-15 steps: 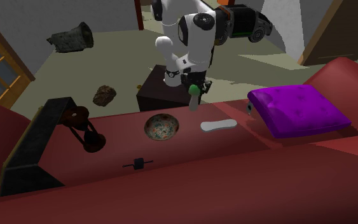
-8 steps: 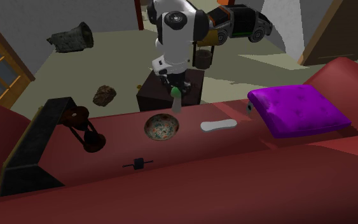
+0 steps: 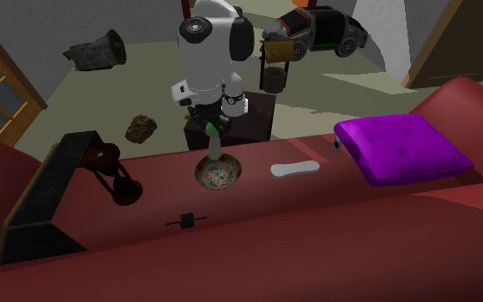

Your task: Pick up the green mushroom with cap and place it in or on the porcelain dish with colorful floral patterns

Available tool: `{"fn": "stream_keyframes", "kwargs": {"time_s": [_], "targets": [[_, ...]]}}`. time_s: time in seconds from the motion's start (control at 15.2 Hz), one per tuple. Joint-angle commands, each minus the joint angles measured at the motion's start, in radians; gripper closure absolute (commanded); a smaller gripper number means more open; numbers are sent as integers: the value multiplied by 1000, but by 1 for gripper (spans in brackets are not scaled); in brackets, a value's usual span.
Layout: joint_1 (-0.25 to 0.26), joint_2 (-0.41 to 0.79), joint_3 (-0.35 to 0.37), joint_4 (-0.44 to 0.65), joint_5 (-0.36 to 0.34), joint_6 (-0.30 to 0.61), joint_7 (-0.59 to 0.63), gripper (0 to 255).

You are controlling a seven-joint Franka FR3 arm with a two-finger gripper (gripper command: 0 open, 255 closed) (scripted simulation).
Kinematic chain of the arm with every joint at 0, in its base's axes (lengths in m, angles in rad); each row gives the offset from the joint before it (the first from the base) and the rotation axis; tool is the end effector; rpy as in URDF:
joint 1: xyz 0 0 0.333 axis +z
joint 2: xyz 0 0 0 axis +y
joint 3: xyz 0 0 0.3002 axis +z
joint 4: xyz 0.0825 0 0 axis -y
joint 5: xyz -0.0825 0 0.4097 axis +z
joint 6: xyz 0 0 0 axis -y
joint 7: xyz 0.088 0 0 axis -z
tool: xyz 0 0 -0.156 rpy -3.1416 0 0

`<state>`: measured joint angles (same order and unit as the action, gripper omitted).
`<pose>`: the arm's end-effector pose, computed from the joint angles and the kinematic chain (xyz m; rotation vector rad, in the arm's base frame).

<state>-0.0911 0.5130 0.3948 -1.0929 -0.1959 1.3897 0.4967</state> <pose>0.6725 0.1153 0.4682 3.0361 -0.3658 -0.2570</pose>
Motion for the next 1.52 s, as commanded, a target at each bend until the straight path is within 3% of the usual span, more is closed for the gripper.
{"fn": "stream_keyframes", "kwargs": {"time_s": [0.0, 1.19, 1.45], "targets": [[-3, 11, -3, 1, -4, 11, -6, 255], [-41, -11, -6, -289, 0, 275, 9, 255], [-41, -11, -6, -289, 0, 275, 9, 255]]}}
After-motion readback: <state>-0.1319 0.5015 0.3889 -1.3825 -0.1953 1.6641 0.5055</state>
